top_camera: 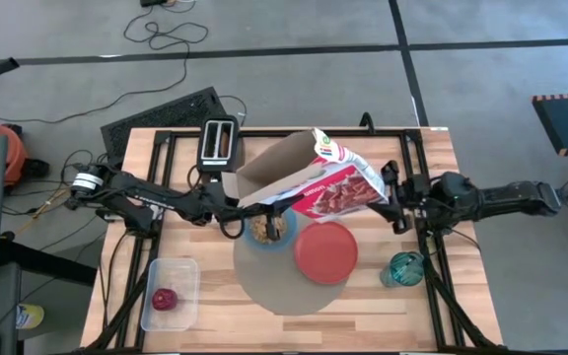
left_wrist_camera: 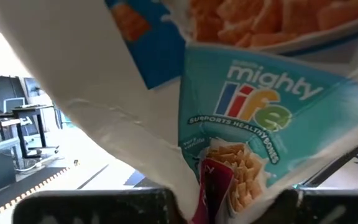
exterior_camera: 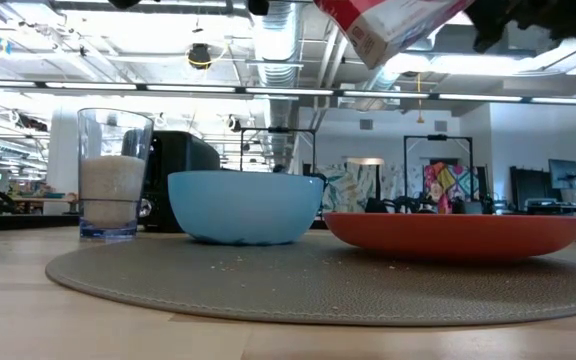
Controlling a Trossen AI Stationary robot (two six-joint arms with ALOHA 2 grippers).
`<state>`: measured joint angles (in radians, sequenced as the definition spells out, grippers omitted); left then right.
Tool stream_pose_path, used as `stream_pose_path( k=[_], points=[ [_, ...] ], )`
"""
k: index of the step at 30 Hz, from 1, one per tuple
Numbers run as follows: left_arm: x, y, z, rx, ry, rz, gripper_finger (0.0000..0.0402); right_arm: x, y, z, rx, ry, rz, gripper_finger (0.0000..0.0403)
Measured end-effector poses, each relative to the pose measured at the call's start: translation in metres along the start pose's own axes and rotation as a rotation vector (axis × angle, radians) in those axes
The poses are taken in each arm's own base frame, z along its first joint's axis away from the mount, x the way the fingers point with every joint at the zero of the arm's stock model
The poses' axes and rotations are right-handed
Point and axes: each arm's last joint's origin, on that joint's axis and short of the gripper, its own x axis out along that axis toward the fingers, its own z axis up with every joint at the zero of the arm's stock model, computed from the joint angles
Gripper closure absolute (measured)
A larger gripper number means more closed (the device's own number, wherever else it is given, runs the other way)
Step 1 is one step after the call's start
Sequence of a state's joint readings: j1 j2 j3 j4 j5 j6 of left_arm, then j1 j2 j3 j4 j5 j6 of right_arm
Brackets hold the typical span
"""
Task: Arrange a breakfast setting
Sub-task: Pour the cereal into the blue bowl
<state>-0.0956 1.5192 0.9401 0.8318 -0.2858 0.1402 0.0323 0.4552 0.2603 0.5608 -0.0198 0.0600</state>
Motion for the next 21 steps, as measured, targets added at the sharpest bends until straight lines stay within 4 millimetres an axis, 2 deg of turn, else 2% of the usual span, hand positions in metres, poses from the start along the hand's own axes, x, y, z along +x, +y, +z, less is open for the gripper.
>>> stream_pose_path(
  k=[8,21],
  points=[
    [0.004,0.013,-0.003,0.003,0.020,0.033,0.0371,-0.015,0.005,0.016,0.019,0.050,0.018,0.0116],
    [0.004,0.011,-0.001,-0.002,-0.003,-0.120,0.0370,-0.015,0.002,0.040,-0.062,0.125,-0.101,0.0116]
  ],
)
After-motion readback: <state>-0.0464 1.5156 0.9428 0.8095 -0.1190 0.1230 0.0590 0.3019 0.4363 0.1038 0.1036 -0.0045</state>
